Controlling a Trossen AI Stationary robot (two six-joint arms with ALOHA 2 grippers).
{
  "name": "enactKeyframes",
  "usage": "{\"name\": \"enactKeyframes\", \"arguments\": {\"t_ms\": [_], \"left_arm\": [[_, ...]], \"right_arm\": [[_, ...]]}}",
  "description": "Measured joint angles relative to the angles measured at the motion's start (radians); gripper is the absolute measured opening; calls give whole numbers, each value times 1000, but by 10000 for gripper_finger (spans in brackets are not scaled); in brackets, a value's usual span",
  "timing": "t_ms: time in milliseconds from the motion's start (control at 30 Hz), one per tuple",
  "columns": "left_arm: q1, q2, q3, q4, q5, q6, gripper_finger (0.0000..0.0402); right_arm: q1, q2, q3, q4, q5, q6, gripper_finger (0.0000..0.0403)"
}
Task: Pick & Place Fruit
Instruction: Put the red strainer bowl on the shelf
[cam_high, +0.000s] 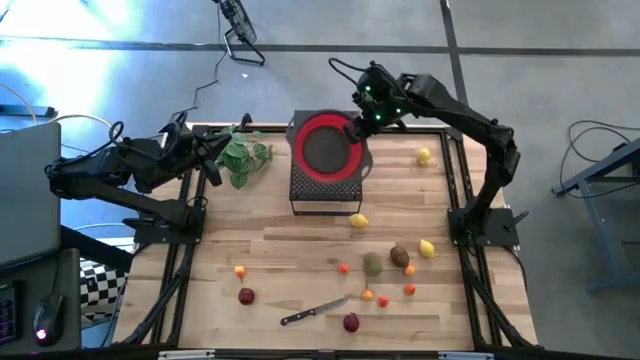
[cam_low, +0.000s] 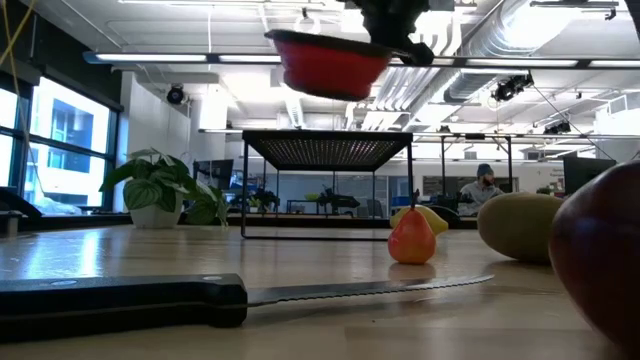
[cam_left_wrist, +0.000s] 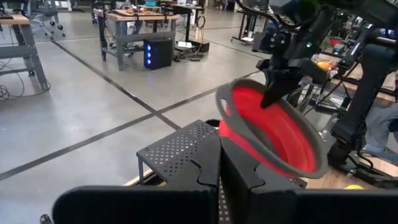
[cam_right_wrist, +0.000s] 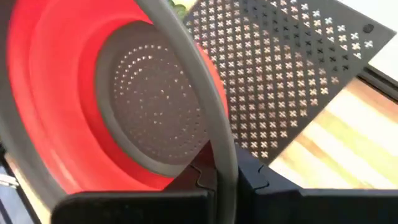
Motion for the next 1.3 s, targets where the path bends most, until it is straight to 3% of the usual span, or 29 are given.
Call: {"name": "enactKeyframes", "arguments": {"t_ms": [367,1300], "left_arm": [[0,6,1,0,0,-22,1],[0,20,2,-4,1,-21,1]], "right_arm": [[-7,88,0,-50,-99,-32,6],[-7,149,0,-64,-91,-74,7]]}}
